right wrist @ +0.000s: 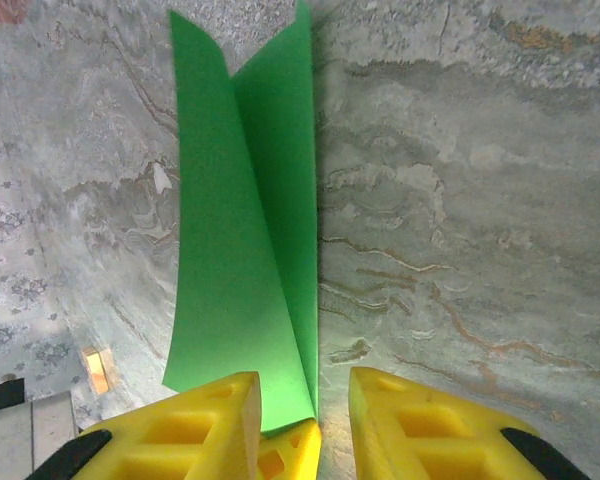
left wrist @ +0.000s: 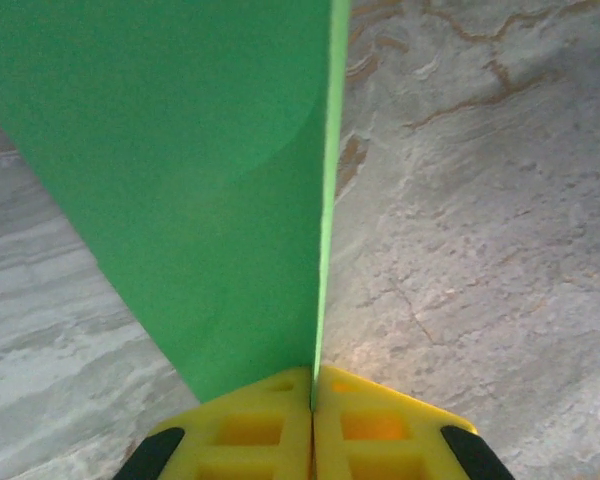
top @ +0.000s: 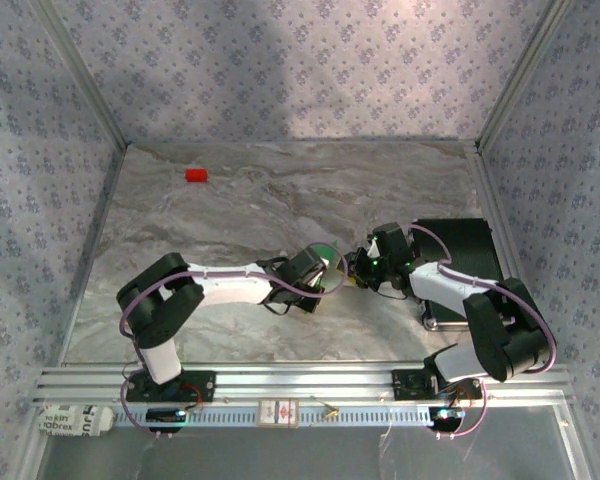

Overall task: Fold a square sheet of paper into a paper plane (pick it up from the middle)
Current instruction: Fold the wing for the fifth time at the center of the table.

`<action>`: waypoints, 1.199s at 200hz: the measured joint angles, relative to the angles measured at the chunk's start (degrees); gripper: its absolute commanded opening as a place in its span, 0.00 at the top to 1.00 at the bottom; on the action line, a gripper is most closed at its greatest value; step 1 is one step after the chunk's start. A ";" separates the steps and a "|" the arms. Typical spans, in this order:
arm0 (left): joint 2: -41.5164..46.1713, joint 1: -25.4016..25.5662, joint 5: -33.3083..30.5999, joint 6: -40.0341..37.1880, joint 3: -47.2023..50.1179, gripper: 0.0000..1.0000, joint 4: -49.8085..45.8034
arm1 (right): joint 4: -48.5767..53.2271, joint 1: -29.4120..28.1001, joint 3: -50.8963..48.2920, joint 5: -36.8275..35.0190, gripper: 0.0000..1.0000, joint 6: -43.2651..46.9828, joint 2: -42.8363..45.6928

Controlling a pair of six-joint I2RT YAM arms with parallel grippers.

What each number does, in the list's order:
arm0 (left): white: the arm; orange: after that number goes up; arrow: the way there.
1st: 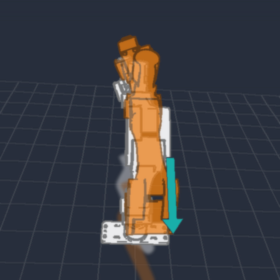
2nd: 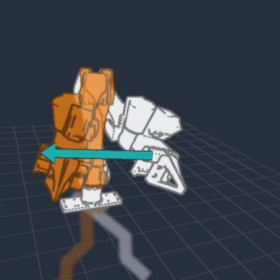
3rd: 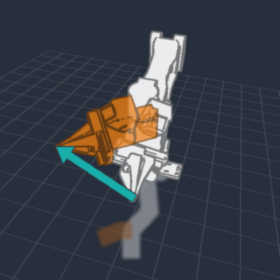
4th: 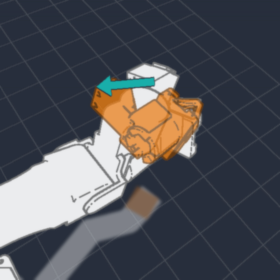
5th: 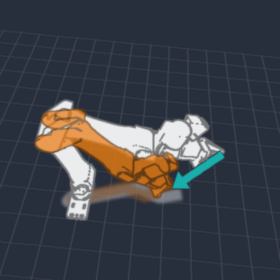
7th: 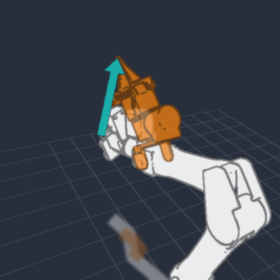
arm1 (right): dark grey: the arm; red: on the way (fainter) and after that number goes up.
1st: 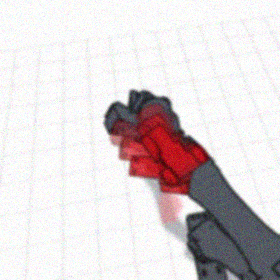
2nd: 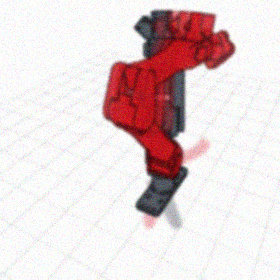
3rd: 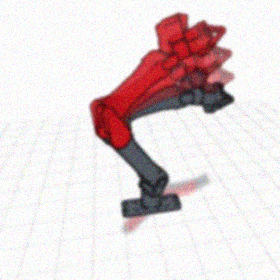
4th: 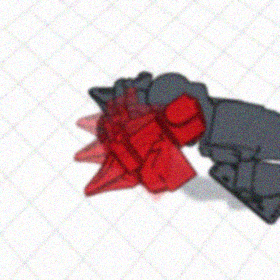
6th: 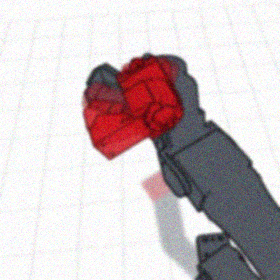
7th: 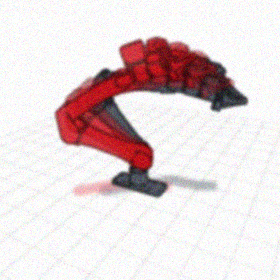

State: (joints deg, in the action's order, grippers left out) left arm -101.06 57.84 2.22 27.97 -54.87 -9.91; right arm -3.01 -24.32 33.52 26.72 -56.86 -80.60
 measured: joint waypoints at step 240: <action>-4.81 -9.27 30.82 7.78 7.32 1.00 22.51 | -12.76 -5.55 -5.57 -0.42 0.85 11.45 -0.92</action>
State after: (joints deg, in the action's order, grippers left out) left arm -105.86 48.58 33.04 35.75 -47.55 12.60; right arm -15.77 -29.87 27.94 26.30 -45.41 -81.52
